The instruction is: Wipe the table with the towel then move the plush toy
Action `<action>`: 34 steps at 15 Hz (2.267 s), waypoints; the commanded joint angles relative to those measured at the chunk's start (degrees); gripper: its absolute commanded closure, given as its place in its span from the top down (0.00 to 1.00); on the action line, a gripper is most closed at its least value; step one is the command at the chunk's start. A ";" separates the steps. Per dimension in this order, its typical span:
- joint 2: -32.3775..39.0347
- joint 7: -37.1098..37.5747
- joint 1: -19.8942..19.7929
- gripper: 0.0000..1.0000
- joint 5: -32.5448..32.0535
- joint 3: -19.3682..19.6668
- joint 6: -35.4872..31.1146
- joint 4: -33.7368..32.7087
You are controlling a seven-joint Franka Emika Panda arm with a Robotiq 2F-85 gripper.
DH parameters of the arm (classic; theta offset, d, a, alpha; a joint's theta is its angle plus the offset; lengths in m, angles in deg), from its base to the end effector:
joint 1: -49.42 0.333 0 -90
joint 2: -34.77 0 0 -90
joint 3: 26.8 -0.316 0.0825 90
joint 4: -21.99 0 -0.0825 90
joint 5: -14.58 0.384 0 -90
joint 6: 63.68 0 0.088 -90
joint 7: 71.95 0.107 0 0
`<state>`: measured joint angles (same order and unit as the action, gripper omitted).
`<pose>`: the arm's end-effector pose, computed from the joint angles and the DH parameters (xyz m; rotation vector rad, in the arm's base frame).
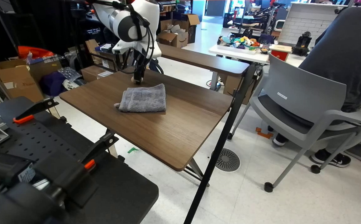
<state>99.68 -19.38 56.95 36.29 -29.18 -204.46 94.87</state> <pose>0.7242 0.1189 0.0614 -2.4771 1.4494 0.1506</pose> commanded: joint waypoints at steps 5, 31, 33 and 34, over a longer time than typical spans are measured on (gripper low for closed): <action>-9.24 1.39 -0.96 1.00 -9.50 8.43 16.42 6.64; -14.53 -7.99 -4.15 1.00 -17.20 9.80 -4.80 22.85; -15.75 -14.08 -7.53 1.00 -13.96 6.16 -2.99 23.03; -16.20 -17.56 -9.34 1.00 -11.94 4.12 -1.17 22.87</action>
<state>86.60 -28.76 52.70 19.98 -19.66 -209.24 116.33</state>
